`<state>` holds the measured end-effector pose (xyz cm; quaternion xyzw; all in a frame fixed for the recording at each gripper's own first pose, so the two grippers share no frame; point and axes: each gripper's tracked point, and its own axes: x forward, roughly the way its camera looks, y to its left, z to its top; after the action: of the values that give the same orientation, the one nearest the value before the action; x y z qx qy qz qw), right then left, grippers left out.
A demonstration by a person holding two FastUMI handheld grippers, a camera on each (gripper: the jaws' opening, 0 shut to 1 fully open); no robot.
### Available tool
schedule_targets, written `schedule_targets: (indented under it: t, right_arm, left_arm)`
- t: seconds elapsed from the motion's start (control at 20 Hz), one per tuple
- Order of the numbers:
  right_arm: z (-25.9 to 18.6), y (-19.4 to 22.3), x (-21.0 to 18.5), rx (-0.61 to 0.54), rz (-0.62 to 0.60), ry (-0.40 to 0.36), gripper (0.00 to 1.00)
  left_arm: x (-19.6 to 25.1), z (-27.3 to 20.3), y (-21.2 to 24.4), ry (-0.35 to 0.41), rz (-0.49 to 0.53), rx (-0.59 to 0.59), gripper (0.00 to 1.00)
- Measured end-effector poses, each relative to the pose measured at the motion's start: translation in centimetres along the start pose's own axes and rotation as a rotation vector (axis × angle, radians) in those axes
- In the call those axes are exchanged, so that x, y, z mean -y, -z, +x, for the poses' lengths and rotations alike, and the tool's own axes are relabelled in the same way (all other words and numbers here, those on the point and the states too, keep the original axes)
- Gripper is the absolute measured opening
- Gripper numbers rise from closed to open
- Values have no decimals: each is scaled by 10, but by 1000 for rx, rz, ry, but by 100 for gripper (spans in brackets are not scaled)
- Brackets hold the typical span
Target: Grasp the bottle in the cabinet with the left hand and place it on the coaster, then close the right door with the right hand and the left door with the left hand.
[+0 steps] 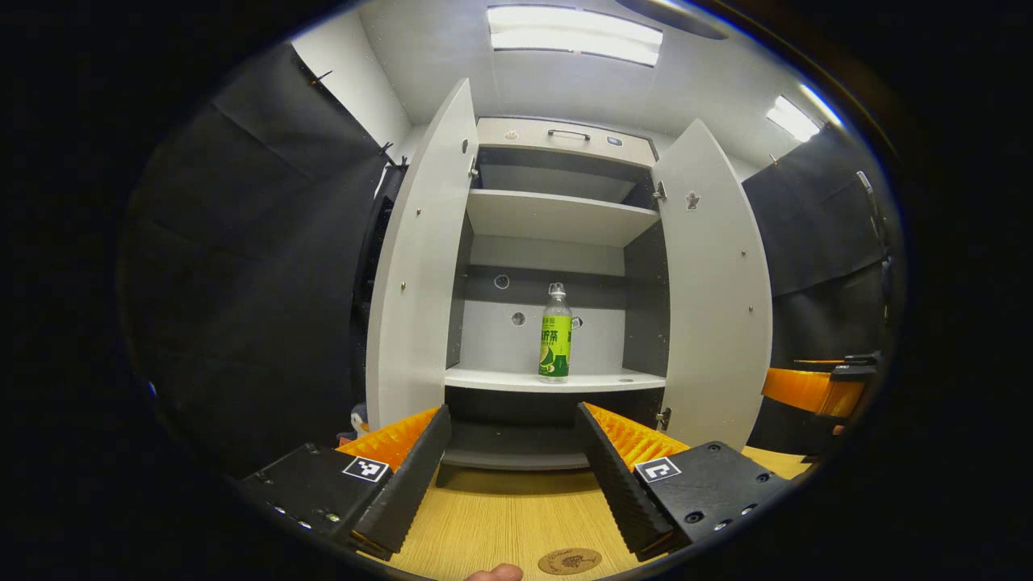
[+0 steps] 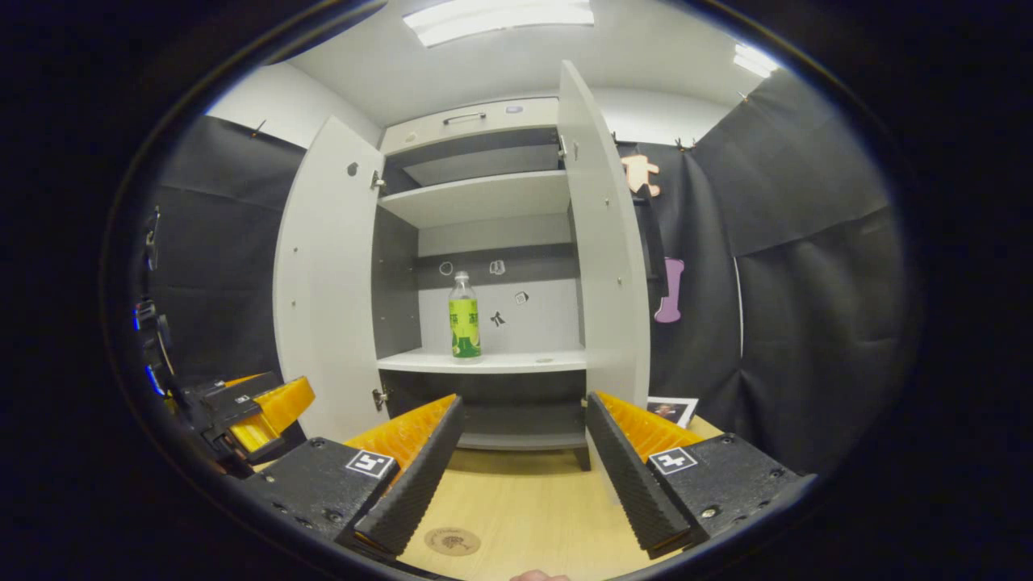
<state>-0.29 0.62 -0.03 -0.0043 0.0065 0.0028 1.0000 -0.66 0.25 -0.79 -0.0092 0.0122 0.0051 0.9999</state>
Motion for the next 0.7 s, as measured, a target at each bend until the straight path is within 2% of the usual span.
schedule_targets:
  t: [0.05, 0.3, 0.4, 0.45, 0.5, 0.55, 0.6, 0.65, 0.7]
  right_arm:
    - [-1, 0, -1, 1, 1, 1, 99]
    - [-1, 2, -1, -2, 8, 0, 99]
    - [-1, 2, -1, -3, 3, -2, 99]
    - [-2, 1, -1, 0, 1, -1, 99]
    - [-3, 0, -1, 1, -2, 0, 99]
    - [-3, 0, -1, 2, -4, 2, 100]
    - [-3, -1, 0, 5, -5, 6, 100]
    - [-3, -2, 0, 6, -7, 12, 99]
    - [-3, -1, 1, 5, -7, 19, 100]
  left_arm:
    - [0, -1, 2, -1, -1, -4, 95]
    - [-1, 3, -1, 4, 4, -6, 95]
    - [7, 11, -3, 39, -4, -11, 95]
    - [13, 17, -3, 64, -19, -22, 99]
    - [17, 22, -2, 82, -35, -31, 95]
    - [20, 28, -3, 92, -45, -34, 99]
    - [21, 33, -5, 100, -49, -32, 99]
    - [23, 39, -6, 106, -47, -29, 95]
    - [27, 47, -8, 115, -42, -24, 99]
